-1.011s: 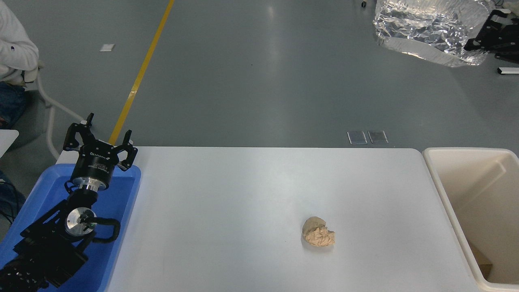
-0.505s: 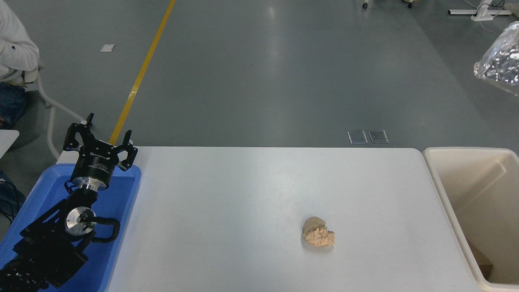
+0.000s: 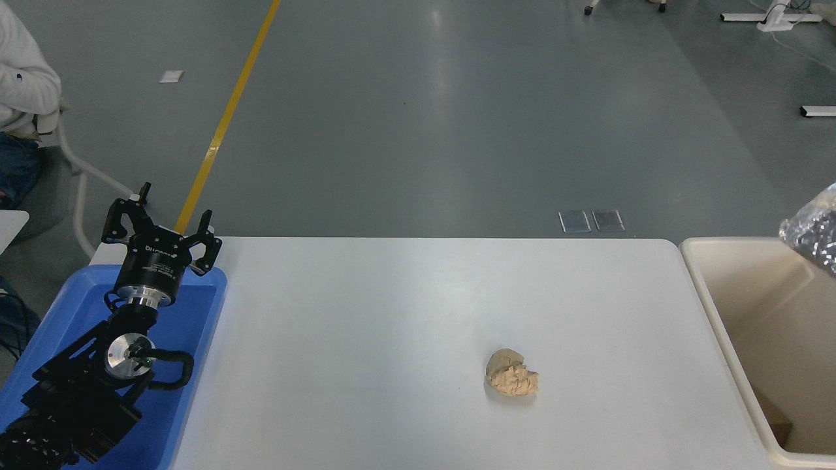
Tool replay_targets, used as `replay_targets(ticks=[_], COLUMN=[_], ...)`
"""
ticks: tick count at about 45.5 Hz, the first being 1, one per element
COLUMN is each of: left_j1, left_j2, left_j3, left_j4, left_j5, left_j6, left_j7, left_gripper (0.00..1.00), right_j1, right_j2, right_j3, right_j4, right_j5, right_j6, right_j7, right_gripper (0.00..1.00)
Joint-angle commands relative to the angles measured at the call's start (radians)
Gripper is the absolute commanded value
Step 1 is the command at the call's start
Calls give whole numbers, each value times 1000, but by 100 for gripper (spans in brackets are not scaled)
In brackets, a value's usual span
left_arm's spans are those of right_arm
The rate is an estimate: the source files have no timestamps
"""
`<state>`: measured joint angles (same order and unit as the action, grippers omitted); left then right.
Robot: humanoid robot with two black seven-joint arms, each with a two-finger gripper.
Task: Pick up foil plate and place in dustbin
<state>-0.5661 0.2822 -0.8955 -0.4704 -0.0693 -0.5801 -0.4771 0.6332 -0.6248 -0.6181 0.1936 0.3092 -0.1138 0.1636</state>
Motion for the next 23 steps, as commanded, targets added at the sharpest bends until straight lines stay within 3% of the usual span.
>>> replay_targets(ticks=[1,4,5,8,9,14,23], left_j1=[0,0,0,0,0,0,0], left_j2=[0,0,0,0,0,0,0], left_j3=[0,0,1,0,0,0,0], left_j4=[-1,-1,1,-1,1,-1,-1], left_j5=[0,0,0,0,0,0,0], left_j6=[0,0,0,0,0,0,0], left_j7=[0,0,0,0,0,0,0], left_gripper=[99,99,99,99,99,99,99], right_j1=[-105,-109,-109,-107,-107,-107,-98], right_j2=[46,48,48,47,45,42,47], right_j3=[98,116,124,155,164,176,149], right_j4=[-2,0,0,0,0,1,13], right_j5=[4,4,4,4,4,2,-16], right_j6=[-61,-61,-61,-63,-64,-67,-53], right_j7=[0,0,0,0,0,0,2], right_gripper=[0,0,13,71,82,100,100])
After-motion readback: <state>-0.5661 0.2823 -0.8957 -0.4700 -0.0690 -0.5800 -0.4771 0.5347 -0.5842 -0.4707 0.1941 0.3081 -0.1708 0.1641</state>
